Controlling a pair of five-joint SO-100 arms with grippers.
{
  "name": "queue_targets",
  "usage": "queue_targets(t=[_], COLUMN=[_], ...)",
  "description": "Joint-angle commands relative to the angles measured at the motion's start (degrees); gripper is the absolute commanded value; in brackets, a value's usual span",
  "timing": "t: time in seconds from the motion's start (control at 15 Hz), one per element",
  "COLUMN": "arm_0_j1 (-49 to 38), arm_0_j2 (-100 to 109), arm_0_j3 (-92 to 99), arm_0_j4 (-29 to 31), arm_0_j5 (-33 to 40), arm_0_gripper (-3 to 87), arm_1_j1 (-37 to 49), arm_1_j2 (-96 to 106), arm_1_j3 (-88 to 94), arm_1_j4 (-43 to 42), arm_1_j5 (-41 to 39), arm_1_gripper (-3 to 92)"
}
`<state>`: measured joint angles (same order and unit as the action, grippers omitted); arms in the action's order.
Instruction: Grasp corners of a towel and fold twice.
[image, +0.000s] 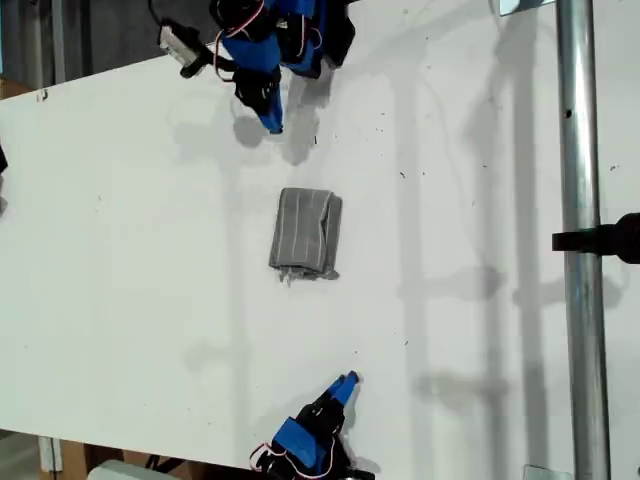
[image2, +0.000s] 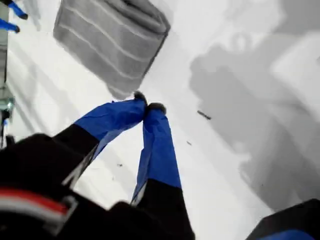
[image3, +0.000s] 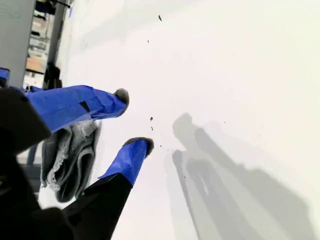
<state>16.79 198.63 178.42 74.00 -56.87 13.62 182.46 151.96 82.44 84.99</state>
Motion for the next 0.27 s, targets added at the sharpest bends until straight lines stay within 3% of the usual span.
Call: queue_targets(t=[0.0, 0.07, 0.2], arm_0_j1=[-0.35, -0.44, -0.44], arm_0_j2=[0.18, 0.18, 0.18], arm_0_j3=[0.35, 0.35, 0.35], arm_0_j4=[0.00, 0.00, 0.00], arm_0_j5=[0.44, 0.44, 0.44], arm_0_gripper=[13.7, 13.6, 12.3], arm_1_j1=[-4.39, -6.06, -10.63], arm_1_j2=[6.42, 5.71, 5.54], arm_1_j3=[5.63, 7.65, 13.62], arm_1_j4=[0.97, 1.23, 1.23], arm_1_j5=[5.01, 8.17, 7.38], arm_1_gripper=[-0.2, 0.1, 10.0])
